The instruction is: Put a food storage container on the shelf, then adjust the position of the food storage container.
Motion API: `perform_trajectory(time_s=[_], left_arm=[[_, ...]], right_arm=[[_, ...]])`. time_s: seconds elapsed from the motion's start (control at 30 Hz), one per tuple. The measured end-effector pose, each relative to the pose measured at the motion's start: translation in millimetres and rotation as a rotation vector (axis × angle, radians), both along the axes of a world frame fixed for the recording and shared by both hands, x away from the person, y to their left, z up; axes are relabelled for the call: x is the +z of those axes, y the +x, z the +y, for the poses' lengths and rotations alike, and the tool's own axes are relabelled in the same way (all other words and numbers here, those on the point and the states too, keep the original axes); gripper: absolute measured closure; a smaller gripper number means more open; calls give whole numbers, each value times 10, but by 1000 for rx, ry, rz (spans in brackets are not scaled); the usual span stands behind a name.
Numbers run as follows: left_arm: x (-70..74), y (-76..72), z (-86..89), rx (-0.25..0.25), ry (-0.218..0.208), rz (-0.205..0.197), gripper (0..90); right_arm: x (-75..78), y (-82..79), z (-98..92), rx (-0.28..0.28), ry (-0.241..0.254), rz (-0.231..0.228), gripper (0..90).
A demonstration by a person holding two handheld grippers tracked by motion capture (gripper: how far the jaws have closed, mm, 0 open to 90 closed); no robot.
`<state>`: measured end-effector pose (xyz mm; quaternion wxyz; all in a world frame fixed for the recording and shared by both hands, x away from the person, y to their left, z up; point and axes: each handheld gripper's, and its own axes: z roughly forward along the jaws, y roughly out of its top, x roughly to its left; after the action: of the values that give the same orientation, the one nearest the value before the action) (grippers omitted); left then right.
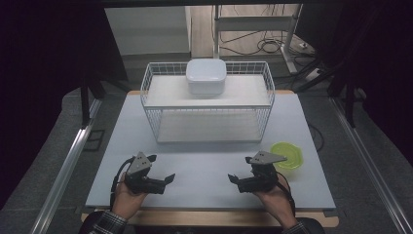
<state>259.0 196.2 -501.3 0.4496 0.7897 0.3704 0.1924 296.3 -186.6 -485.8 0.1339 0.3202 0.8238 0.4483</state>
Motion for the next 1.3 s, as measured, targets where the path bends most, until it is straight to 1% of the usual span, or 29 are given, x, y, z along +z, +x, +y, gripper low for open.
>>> perform_trajectory(time_s=[0.03, 0.07, 0.1, 0.2, 0.27, 0.3, 0.33, 0.37, 0.43, 0.5, 0.53, 0.57, 0.63, 0.67, 0.77, 0.9, 0.93, 0.97, 1.03, 1.1, 1.13, 1.17, 1.2, 1.23, 1.3], left_arm=[[-15, -4, 5, 1, 1, 3, 36], [-15, -4, 5, 1, 1, 3, 36], [-33, -6, 6, 1, 2, 11, 35], [-35, -5, -4, 0, 7, 8, 35], [-37, -6, -20, -6, 10, 6, 35], [-43, -5, -26, -8, 12, 10, 35], [-53, -1, -31, -12, 16, 16, 35], [-73, 8, -37, -16, 23, 24, 35], [-78, 10, -40, -18, 19, 27, 35], [-75, 9, -40, -19, 17, 25, 35], [-72, 6, -40, -19, 18, 20, 35], [-72, 6, -40, -19, 18, 19, 35], [-76, 8, -40, -20, 18, 20, 35], [-82, 10, -42, -21, 17, 22, 35], [-92, 14, -49, -24, 24, 23, 35], [-96, 12, -62, -29, 31, 24, 35], [-96, 12, -62, -29, 31, 24, 35], [-95, 11, -66, -31, 31, 22, 35], [-95, 8, -68, -32, 32, 19, 35], [-90, 5, -69, -34, 31, 16, 35], [-90, 5, -69, -34, 31, 16, 36], [-89, 4, -70, -34, 29, 14, 36], [-89, 4, -70, -34, 29, 14, 36], [-90, 5, -70, -34, 29, 14, 36], [-93, 8, -74, -36, 32, 16, 37]], right_arm=[[-15, -6, 5, 2, -13, -1, 89], [-15, -6, 5, 2, -13, -1, 89], [-29, -7, 8, 2, -28, -4, 90], [-33, 6, 2, -9, -18, 8, 84], [-59, 33, -17, -22, -16, 29, 51], [-64, 39, -19, -27, -24, 25, 22], [-64, 39, -19, -27, -24, 25, 22], [-67, 45, -24, -41, -33, 17, 7], [-64, 49, -31, -59, -37, 18, 5], [-64, 53, -33, -58, -41, 25, 9], [-66, 68, -47, -65, -57, 27, 71], [-60, 74, -63, -72, -60, 27, 121], [-25, 84, -104, -71, -58, 37, 269], [-8, 86, -120, -74, -57, 38, 329], [69, 92, -199, -106, -76, 25, 496], [148, 123, -334, -147, -55, 33, 640], [165, 134, -374, -160, -60, 32, 686], [180, 150, -426, -177, -64, 24, 752], [194, 179, -510, -198, -74, 18, 839], [203, 209, -592, -221, -93, 9, 892], [203, 209, -592, -221, -93, 9, 892], [223, 237, -680, -250, -95, 2, 894], [233, 244, -713, -262, -93, 2, 895], [233, 244, -713, -262, -93, 2, 895], [258, 265, -828, -301, -95, -17, 895]])
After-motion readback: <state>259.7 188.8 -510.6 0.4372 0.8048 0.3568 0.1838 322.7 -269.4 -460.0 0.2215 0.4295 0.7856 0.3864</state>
